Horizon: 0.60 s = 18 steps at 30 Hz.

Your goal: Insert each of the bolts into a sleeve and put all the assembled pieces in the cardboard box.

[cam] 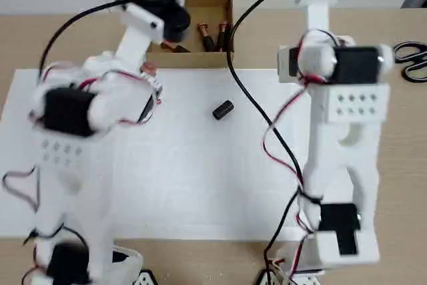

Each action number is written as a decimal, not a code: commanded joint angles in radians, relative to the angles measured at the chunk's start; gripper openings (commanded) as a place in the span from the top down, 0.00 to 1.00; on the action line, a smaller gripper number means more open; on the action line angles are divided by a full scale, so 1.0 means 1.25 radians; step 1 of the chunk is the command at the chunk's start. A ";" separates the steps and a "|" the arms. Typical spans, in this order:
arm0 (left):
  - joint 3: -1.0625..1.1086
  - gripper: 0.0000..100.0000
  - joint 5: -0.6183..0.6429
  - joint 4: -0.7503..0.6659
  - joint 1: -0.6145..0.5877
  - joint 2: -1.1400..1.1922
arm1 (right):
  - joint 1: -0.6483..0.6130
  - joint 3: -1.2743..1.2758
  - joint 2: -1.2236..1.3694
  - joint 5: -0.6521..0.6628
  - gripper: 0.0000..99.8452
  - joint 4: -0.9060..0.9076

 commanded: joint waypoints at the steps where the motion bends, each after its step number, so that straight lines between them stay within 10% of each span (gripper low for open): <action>1: 0.041 0.99 0.007 0.007 0.004 -0.107 | -0.002 -0.004 -0.111 0.009 1.00 0.015; 12: 0.085 0.99 0.017 -0.005 -0.001 -0.259 | -0.036 0.339 -0.402 0.038 1.00 0.008; 18: 0.085 0.99 0.209 -0.007 0.004 -0.260 | -0.055 0.609 -0.478 0.056 1.00 -0.101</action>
